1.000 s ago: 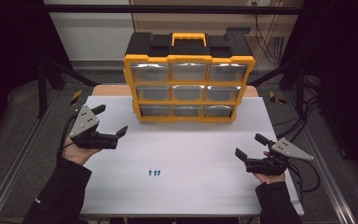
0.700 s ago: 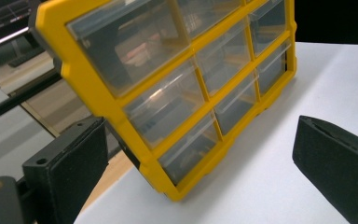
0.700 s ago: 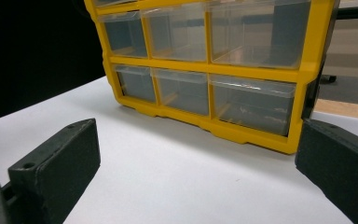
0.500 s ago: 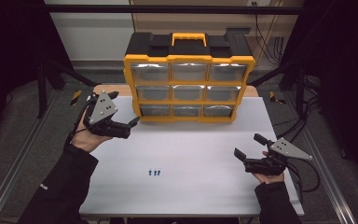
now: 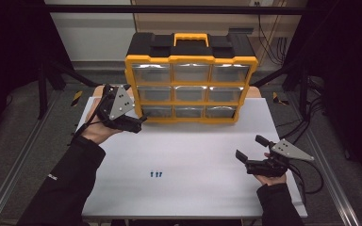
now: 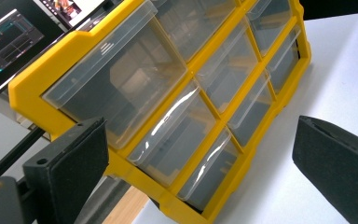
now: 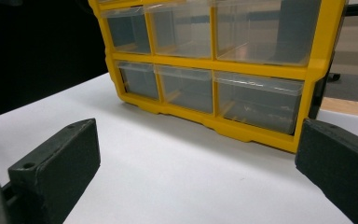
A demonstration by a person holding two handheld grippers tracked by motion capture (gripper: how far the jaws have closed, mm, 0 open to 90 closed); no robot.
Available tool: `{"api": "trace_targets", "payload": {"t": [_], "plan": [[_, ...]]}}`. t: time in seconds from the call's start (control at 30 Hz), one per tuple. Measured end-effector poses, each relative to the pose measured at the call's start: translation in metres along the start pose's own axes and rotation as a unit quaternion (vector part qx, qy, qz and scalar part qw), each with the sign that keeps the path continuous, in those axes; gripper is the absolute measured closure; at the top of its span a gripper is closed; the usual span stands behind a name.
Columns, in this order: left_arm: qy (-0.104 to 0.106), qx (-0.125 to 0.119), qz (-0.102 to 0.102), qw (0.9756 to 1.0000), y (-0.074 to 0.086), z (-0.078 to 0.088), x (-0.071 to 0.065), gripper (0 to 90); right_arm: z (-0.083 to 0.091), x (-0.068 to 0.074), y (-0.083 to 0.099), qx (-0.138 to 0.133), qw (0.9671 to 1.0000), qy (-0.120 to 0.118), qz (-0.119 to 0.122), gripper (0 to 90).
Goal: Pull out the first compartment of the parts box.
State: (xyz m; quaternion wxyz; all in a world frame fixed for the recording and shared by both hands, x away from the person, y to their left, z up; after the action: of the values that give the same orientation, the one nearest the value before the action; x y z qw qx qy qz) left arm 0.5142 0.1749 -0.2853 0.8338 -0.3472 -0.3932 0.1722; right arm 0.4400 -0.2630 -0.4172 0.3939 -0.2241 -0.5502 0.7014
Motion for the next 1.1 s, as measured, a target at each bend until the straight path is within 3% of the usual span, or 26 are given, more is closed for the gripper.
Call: {"api": "trace_targets", "payload": {"t": [0.17,0.37,0.53,0.67,0.83,0.93,1.1], "plan": [[-0.004,-0.002,0.004,1.0,-0.005,0.002,0.002,3.3,0.0,0.0,0.0,0.001,1.0,-0.002,0.002,0.5],[-0.013,0.028,-0.028,0.9991,-0.015,0.0,0.0,3.3,-0.002,0.0,-0.001,-0.001,1.0,-0.005,0.001,0.5],[-0.015,0.023,-0.041,0.9988,-0.032,0.0,-0.001,3.3,-0.006,0.002,-0.003,0.0,1.0,-0.009,-0.001,0.5],[-0.024,0.033,-0.072,0.9965,-0.042,-0.002,0.001,3.2,-0.006,0.002,-0.003,0.0,0.9999,-0.01,0.006,0.5],[-0.034,0.022,-0.081,0.9958,-0.05,-0.004,0.006,3.8,-0.005,0.002,-0.003,0.0,0.9999,-0.01,0.002,0.5],[-0.044,0.027,-0.102,0.9935,-0.052,-0.005,0.01,4.1,-0.006,0.002,-0.003,0.001,0.9999,-0.012,0.002,0.5],[-0.054,0.016,-0.113,0.992,-0.055,-0.007,0.017,5.0,-0.006,0.003,-0.003,0.002,1.0,-0.009,0.001,0.5]]}}
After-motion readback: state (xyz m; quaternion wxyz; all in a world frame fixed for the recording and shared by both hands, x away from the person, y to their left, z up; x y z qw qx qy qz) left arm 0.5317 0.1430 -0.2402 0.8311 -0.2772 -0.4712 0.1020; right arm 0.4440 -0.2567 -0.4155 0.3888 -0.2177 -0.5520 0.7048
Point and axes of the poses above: each handheld gripper's, and its own axes: z roughly backward along the jaws, y roughly out of its underside, x roughly to its left, the point moved 1 cm from there along -z, roughly forward along the jaws, and after that the axes turned 7 degrees about x, right-handed, at the moved point
